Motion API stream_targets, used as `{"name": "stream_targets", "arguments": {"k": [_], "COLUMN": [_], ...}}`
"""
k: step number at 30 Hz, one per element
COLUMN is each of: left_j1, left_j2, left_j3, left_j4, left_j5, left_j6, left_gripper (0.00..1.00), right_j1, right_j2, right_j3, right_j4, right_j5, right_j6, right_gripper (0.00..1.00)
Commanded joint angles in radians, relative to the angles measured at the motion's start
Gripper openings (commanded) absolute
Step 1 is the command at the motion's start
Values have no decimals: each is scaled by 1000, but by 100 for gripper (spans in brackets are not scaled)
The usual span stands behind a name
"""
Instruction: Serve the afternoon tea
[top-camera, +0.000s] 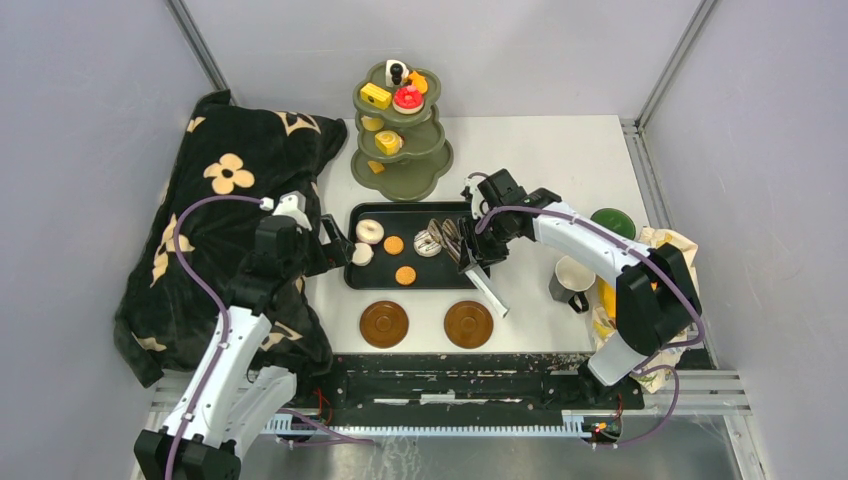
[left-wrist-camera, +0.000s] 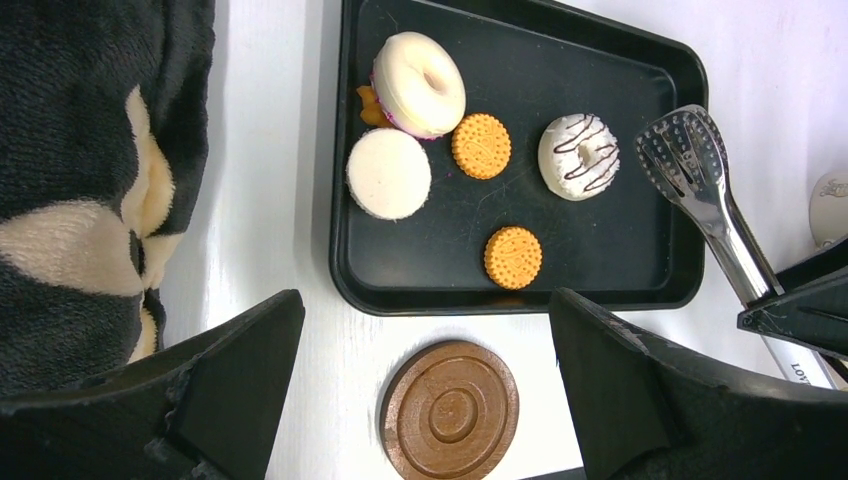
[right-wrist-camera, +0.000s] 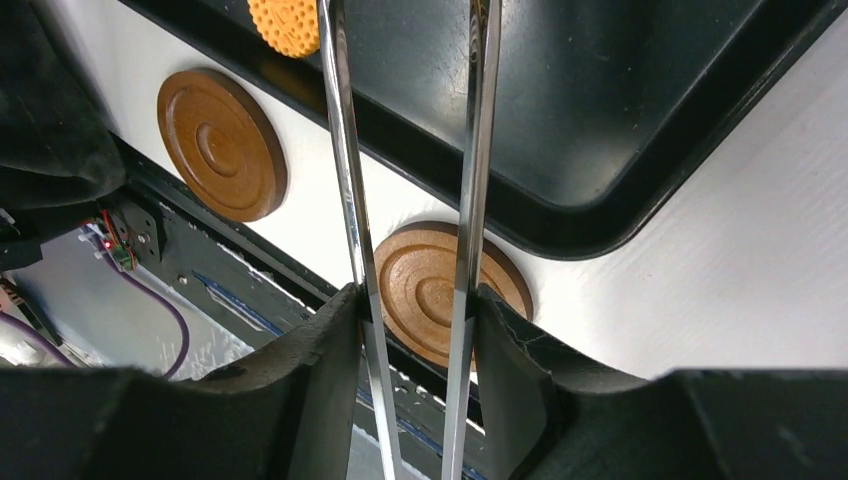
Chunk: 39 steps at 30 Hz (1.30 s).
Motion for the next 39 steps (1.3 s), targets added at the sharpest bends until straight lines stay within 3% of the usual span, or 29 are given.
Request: {"name": "stream_targets", "arguments": {"k": [1, 8, 19, 39], "left_j1": [-4, -4, -5, -4], "left_j2": [-22, -31, 21, 65], "left_j3": [-1, -3, 39, 42], "left_j4": [43, 39, 46, 45], "left_j5": [18, 12, 11, 15], "left_j6": [-18, -17, -8, -5], "left_gripper": [99, 99, 99, 99], "right_j1": [1, -17, -27, -26], "right_j2": [-39, -58, -89, -13], "right_j3": [-8, -43, -112, -95], "right_j4": [77, 84, 175, 208], "right_j5": [-29, -103, -23, -78], "right_j6": [44, 100, 271, 279], "right_gripper": [48, 48, 50, 53]}}
